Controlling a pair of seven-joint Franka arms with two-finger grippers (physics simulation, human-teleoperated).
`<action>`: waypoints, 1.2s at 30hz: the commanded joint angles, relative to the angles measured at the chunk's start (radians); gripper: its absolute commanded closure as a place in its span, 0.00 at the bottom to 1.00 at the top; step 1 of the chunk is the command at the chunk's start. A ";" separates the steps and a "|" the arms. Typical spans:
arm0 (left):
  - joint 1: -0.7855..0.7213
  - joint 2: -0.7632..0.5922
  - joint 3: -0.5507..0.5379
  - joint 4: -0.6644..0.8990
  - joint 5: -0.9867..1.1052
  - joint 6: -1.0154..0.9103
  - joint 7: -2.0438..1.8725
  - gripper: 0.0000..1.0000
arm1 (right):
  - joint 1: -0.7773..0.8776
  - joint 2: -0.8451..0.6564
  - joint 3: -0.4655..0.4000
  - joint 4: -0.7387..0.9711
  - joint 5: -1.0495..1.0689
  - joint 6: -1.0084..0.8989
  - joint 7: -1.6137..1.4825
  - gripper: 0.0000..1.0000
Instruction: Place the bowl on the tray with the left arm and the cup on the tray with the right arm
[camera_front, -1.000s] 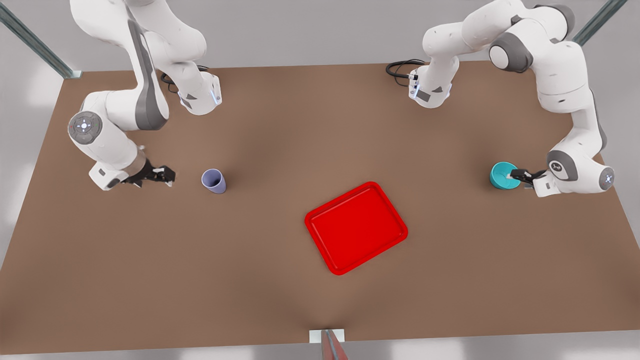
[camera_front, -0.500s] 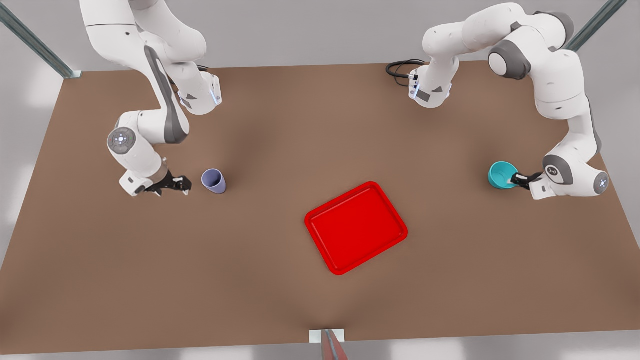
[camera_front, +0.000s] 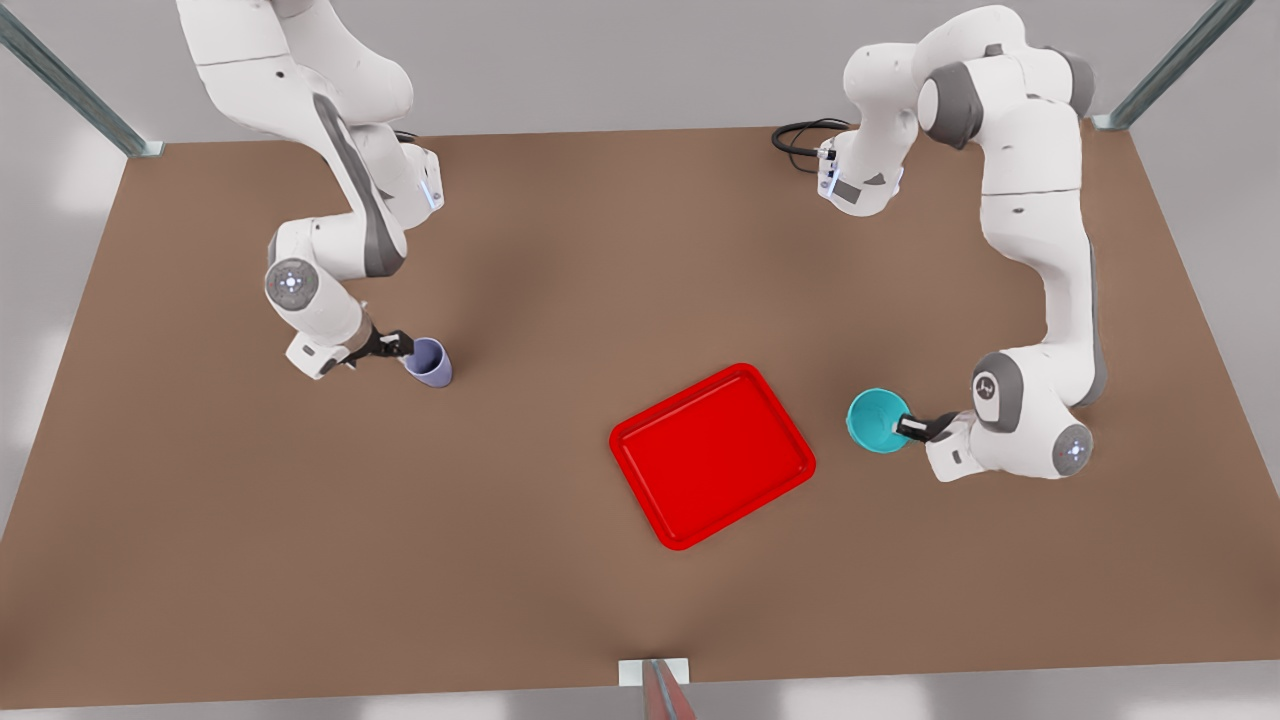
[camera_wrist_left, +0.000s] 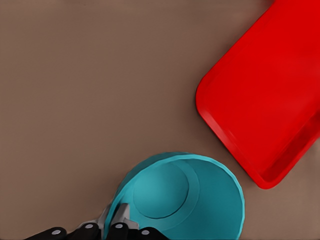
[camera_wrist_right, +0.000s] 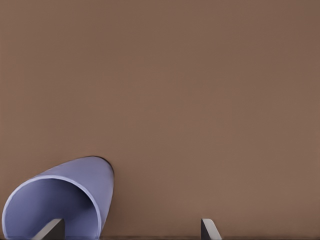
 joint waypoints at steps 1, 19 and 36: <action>-0.025 0.004 0.000 0.003 -0.202 0.008 -0.035 0.79 | 0.029 0.001 0.001 0.000 0.000 0.000 0.000 0.00; -0.272 0.134 0.019 0.081 -0.159 0.218 -0.281 0.00 | 0.032 0.127 0.001 0.009 0.065 0.048 0.002 0.00; 0.086 -0.433 -0.170 0.182 0.543 -0.245 -0.301 0.00 | 0.029 0.141 0.027 0.014 0.081 0.034 -0.025 0.79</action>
